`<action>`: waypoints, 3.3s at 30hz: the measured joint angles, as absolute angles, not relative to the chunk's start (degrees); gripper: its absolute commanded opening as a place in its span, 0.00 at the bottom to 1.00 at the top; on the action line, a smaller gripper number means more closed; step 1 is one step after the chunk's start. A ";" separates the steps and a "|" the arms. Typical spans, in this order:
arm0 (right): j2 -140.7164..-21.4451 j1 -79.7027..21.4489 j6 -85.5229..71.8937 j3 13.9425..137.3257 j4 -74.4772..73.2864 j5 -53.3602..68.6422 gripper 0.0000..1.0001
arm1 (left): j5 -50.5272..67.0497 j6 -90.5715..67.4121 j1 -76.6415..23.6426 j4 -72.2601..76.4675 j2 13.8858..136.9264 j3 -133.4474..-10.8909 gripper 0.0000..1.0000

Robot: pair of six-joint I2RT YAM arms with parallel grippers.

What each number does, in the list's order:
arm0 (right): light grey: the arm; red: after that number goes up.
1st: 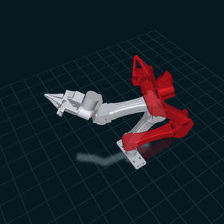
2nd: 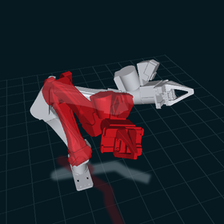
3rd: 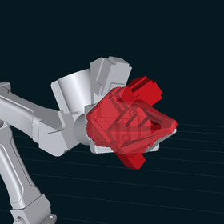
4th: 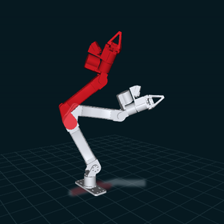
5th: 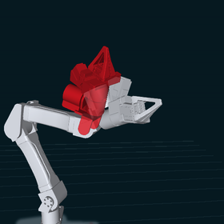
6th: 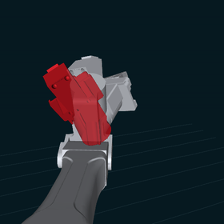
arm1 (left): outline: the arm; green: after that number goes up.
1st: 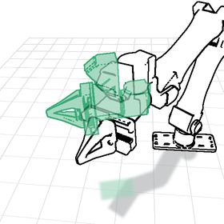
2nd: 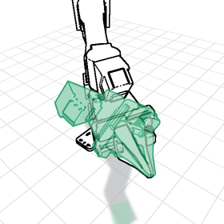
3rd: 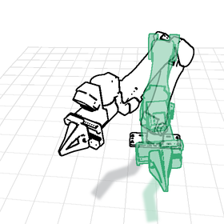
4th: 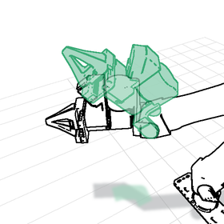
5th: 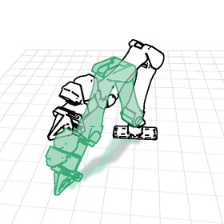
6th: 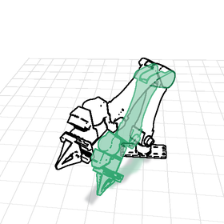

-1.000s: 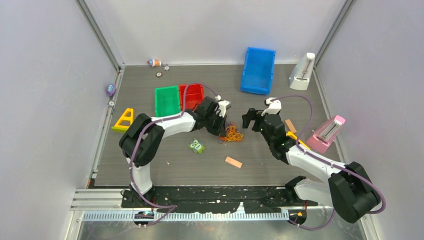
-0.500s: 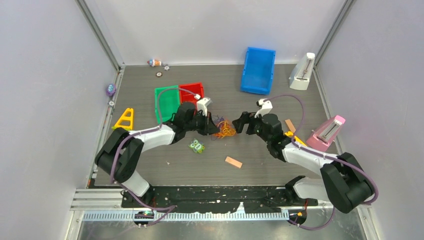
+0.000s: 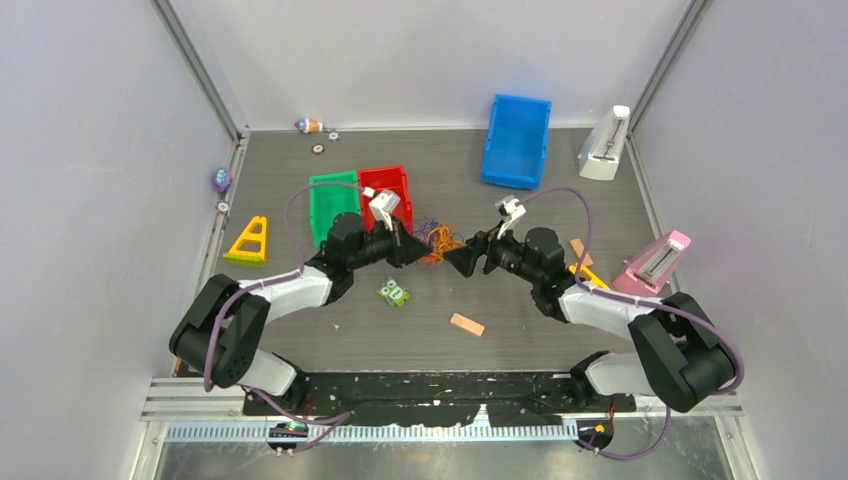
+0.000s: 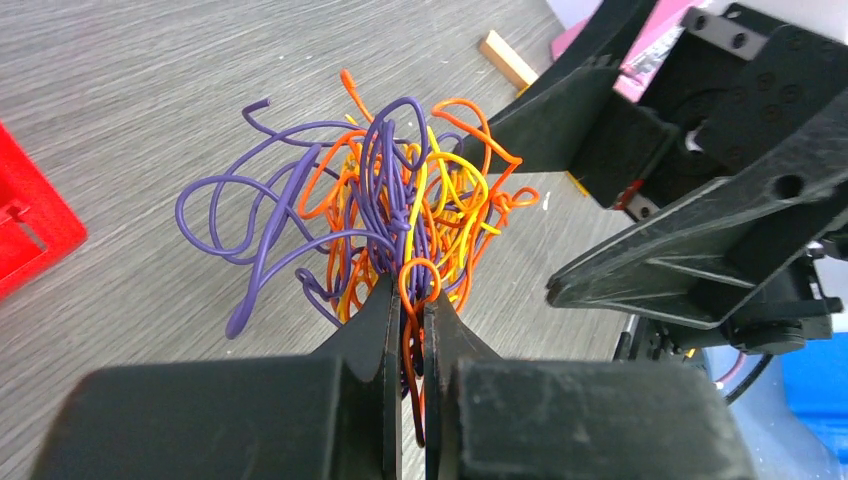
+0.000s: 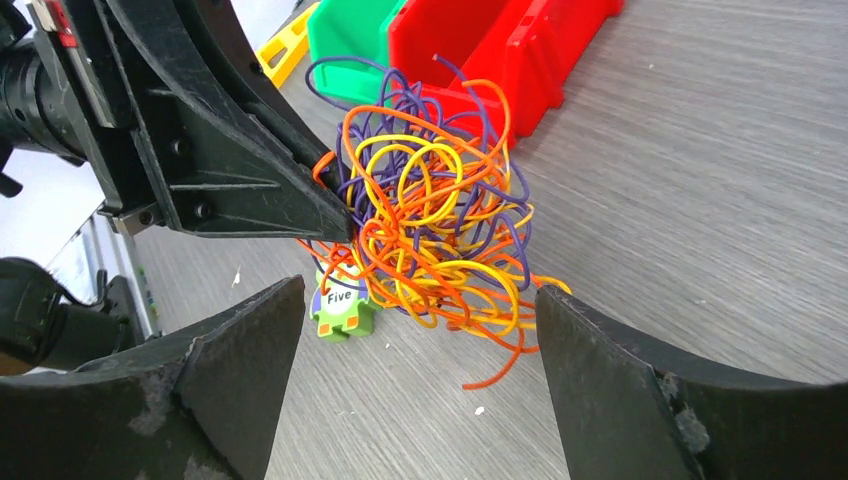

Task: Untangle the cables
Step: Untie the cable.

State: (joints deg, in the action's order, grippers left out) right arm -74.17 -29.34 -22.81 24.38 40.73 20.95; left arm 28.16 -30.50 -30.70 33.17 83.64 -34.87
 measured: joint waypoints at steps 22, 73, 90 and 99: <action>-71.83 -30.30 -24.67 27.22 30.74 4.58 0.06 | 15.33 -32.05 -30.15 34.74 69.65 -26.30 0.00; -77.12 -28.86 -23.59 23.31 48.90 32.69 0.28 | 30.15 -18.57 -37.39 37.95 72.49 -28.51 0.13; -69.97 -28.86 -22.65 22.79 43.13 21.47 0.06 | 18.63 -17.30 -37.36 29.82 70.35 -30.35 0.76; -69.97 -28.86 -22.35 21.96 42.44 21.76 0.06 | 18.52 -17.82 -37.36 21.52 79.61 -38.74 0.76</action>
State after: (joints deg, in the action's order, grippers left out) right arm -69.97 -28.86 -22.35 21.96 42.44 21.76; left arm 18.52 -17.82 -37.36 21.52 79.61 -38.74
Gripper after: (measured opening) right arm 0.076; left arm 0.756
